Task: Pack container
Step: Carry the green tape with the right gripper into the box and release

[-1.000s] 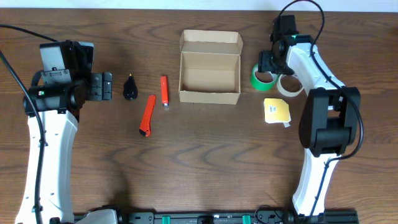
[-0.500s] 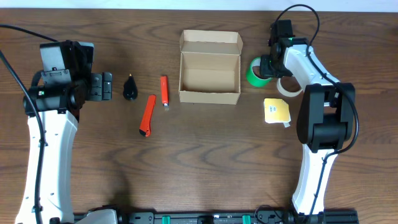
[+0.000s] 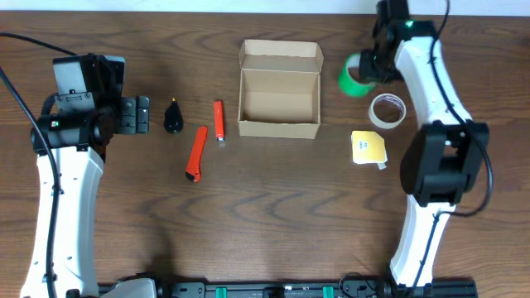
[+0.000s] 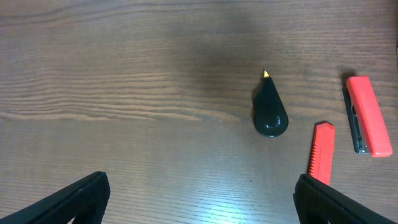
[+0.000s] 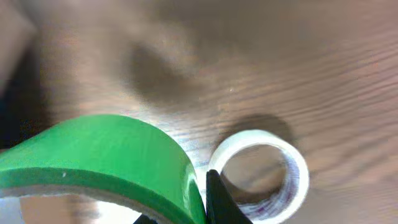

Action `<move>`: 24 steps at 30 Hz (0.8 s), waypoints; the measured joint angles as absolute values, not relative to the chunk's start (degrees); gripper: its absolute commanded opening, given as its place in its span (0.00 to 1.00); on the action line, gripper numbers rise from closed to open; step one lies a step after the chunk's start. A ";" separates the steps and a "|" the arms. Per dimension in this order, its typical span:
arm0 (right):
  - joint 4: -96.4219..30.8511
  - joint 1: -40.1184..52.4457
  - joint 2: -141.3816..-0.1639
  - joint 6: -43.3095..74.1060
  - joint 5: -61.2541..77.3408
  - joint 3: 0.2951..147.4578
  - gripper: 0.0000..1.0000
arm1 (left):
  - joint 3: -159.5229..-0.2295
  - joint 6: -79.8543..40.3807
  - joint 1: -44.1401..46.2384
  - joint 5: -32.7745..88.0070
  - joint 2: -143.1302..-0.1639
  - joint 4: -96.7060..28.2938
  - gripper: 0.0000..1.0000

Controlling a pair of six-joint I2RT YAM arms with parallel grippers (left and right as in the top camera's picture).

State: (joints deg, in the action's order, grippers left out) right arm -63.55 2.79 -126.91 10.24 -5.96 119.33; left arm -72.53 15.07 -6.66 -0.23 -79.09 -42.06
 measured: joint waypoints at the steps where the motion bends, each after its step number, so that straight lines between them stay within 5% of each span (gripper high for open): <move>1: -64.64 3.09 -125.36 10.24 -6.02 120.70 0.01 | -72.53 15.07 -6.66 -0.23 -79.09 -42.04 0.95; 11: -67.24 16.45 -112.09 8.49 -6.04 126.52 0.01 | -72.53 15.07 -6.66 -0.23 -79.09 -42.04 0.95; 24: -64.31 29.93 -122.30 7.99 -9.43 126.32 0.01 | -72.53 15.07 -6.66 -0.23 -79.09 -42.04 0.95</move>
State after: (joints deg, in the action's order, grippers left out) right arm -64.31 29.93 -122.30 7.99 -9.43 126.32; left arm -72.53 15.07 -6.66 -0.23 -79.09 -42.04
